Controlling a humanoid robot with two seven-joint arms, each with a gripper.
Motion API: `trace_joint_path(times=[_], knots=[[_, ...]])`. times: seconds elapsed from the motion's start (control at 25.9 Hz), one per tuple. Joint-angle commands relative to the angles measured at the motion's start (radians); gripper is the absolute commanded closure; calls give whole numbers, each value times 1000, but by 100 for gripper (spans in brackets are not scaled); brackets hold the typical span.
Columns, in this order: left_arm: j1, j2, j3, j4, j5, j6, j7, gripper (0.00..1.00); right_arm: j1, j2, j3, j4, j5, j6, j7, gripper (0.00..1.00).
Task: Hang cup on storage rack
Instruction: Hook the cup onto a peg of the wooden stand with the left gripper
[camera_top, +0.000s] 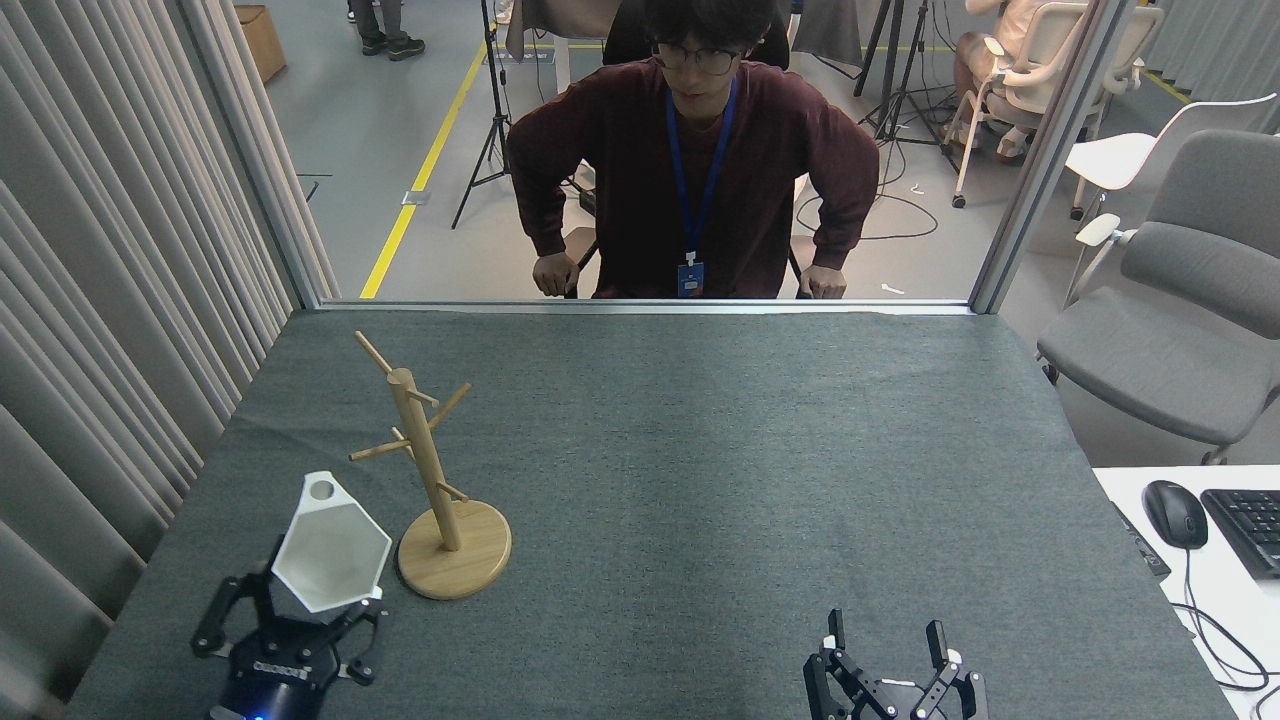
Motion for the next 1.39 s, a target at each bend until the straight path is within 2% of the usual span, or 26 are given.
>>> trace_joint_path(times=[0.0,0.58,0.97,1.0,1.08,1.16,1.35], knots=[[-59,4,60,36,-147,36,-1,57,1,-1,5,0,18,-2,0,2],[-211,-44,56,228,-428,81,2,57,-4,-2,5,2,18,-2,0,2],[-271,-54,54,320,-451,107,-1,54,-5,-2,5,3,18,-2,0,2],[-277,-60,54,320,-449,107,0,51,-7,-2,5,5,18,-2,0,2],[-281,-70,54,320,-447,107,3,35,-8,-2,5,9,18,-2,0,2],[-281,-83,54,311,-441,107,8,0,-10,-2,5,9,18,-2,0,2],[-275,-97,52,297,-438,96,8,0,-10,-2,5,11,18,-2,0,2]])
